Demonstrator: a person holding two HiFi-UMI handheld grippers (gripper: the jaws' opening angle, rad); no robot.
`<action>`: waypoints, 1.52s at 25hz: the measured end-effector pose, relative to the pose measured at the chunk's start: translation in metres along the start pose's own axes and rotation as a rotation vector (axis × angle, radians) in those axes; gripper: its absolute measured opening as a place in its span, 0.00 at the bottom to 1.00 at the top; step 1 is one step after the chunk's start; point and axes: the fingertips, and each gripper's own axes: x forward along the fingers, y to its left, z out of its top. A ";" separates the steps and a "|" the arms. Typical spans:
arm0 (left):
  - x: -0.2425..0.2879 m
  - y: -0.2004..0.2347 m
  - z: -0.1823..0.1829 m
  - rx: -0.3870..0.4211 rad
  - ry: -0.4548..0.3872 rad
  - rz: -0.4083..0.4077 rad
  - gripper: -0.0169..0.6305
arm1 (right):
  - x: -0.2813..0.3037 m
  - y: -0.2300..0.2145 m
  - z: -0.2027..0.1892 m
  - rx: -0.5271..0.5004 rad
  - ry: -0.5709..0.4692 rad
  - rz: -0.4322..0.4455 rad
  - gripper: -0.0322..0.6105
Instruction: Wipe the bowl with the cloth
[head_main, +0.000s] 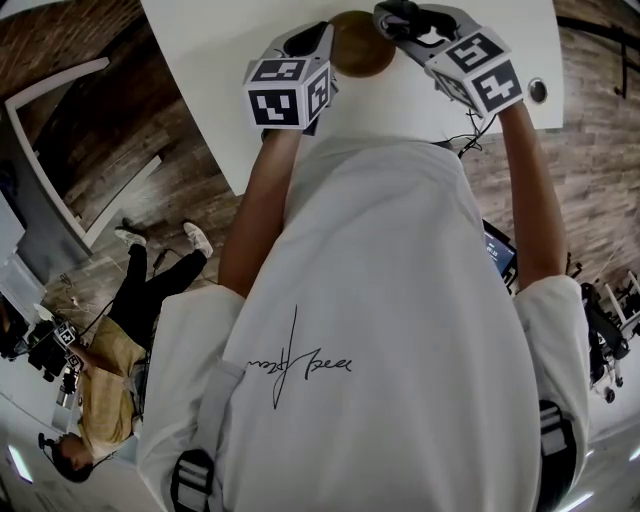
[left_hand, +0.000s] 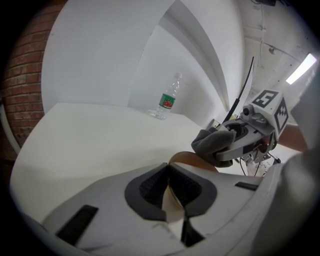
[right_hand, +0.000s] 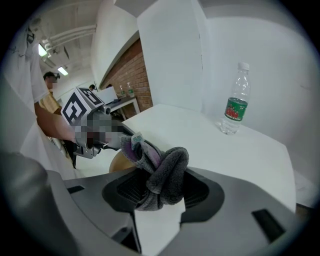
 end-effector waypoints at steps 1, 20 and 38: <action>-0.001 -0.001 0.000 0.003 -0.001 0.001 0.05 | -0.002 0.000 -0.002 0.009 -0.005 -0.004 0.33; -0.001 -0.006 -0.002 0.022 -0.003 0.020 0.06 | -0.018 0.010 -0.031 0.107 -0.055 -0.055 0.33; -0.001 0.000 -0.002 0.037 -0.001 0.034 0.06 | -0.022 0.030 -0.047 0.154 -0.091 -0.091 0.33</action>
